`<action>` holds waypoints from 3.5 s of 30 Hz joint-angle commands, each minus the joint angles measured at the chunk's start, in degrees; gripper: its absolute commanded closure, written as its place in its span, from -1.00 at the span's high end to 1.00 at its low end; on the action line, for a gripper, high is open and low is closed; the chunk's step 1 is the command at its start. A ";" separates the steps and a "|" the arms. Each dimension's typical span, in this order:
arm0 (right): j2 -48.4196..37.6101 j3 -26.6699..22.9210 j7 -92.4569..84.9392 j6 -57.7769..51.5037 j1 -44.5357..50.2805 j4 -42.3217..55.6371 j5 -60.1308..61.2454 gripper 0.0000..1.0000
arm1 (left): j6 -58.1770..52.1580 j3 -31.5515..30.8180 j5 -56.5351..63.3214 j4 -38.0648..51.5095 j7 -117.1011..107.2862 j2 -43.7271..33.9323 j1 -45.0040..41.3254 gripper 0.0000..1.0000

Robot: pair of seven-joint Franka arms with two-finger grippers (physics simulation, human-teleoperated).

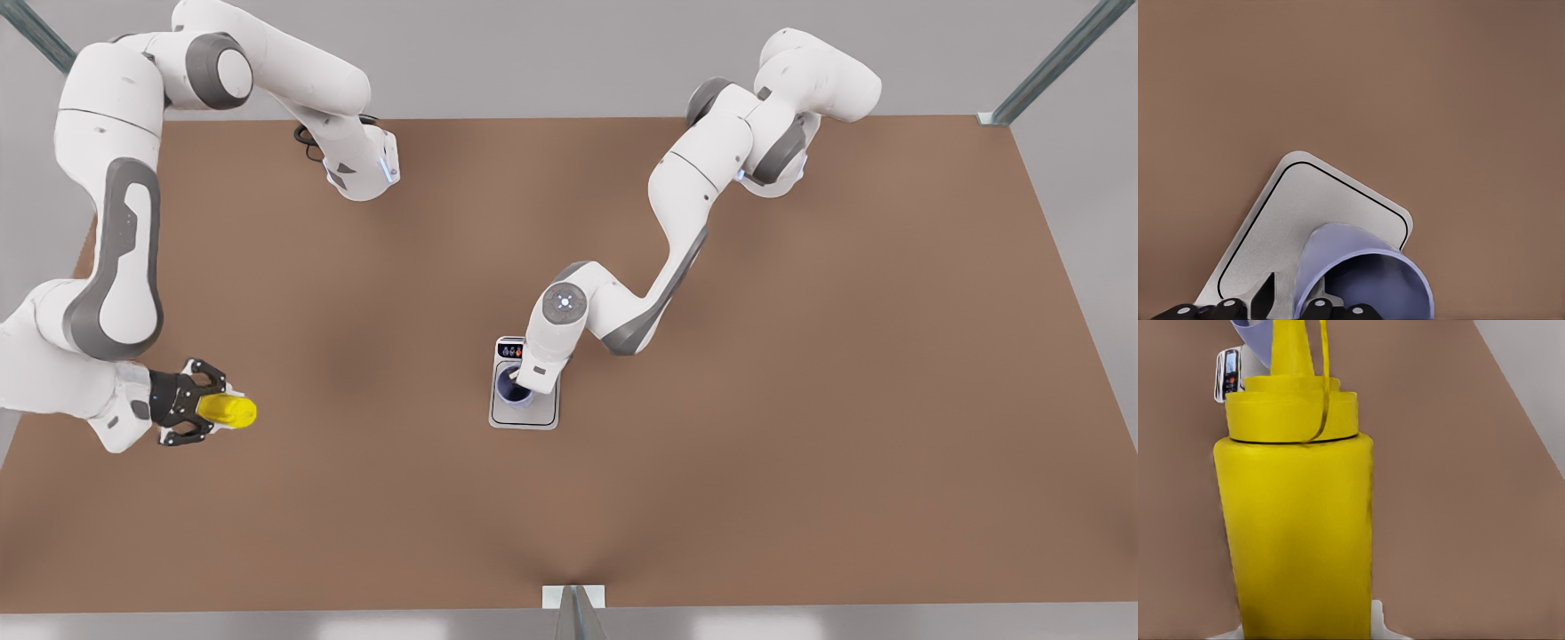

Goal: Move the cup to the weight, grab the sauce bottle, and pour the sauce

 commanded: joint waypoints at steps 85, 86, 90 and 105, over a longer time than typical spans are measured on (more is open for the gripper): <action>12.63 4.48 -39.41 10.34 -5.67 -18.03 39.56 0.09 | -39.06 11.16 1.60 -15.47 66.72 -44.96 32.61 1.00; 12.81 4.48 -40.72 9.19 -5.93 -18.20 41.05 0.09 | -39.06 11.16 1.60 -15.47 66.72 -44.96 32.61 1.00; 14.30 3.60 -56.02 4.53 -7.78 -19.70 49.67 0.09 | -39.06 11.16 1.60 -15.47 66.72 -44.96 32.61 1.00; 18.61 2.54 -51.36 6.02 -7.07 -19.79 49.84 0.09 | -39.24 11.16 1.60 -15.47 67.60 -45.49 32.52 1.00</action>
